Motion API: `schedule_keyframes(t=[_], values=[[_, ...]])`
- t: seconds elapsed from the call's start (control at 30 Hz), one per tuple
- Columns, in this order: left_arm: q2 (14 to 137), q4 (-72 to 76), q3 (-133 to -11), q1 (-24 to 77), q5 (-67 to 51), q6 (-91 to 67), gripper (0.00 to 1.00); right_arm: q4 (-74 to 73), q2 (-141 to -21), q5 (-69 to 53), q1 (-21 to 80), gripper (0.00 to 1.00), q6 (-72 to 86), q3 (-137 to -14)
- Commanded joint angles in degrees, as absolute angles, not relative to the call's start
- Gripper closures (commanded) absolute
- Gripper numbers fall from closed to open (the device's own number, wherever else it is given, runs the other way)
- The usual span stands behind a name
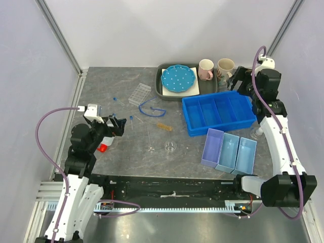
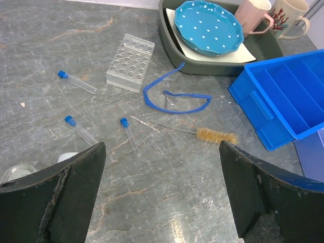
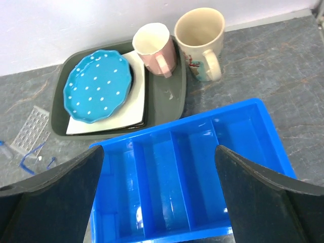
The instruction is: Organize the chemistry lab equipment
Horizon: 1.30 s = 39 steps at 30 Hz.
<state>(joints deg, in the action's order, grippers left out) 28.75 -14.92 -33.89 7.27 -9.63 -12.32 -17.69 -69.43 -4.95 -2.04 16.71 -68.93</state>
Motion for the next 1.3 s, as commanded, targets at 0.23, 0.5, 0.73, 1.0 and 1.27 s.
schedule_keyframes(t=[0.23,0.5,0.73,1.0,1.27], values=[[41.1,-16.5,-40.0,7.6,-20.4,-20.6,0.00,-34.2,-64.7,-57.3,5.4,0.02,-26.4,-67.7],[43.2,-18.0,-37.6,12.6,-27.9,-29.7,0.04,-33.8,-66.4,-54.1,6.0,0.02,-34.3,-60.2],[50.9,-18.1,-38.5,31.5,-16.1,-33.9,0.11,-29.4,-66.9,-50.2,5.7,0.02,-33.5,-53.7],[65.9,-19.2,-45.3,42.1,-6.7,-35.1,0.31,-28.7,-66.4,-51.9,4.0,0.02,-33.4,-50.8],[81.7,-27.5,-56.4,49.4,2.7,-33.1,0.44,-28.7,-65.7,-51.9,3.9,0.02,-32.9,-50.9]])
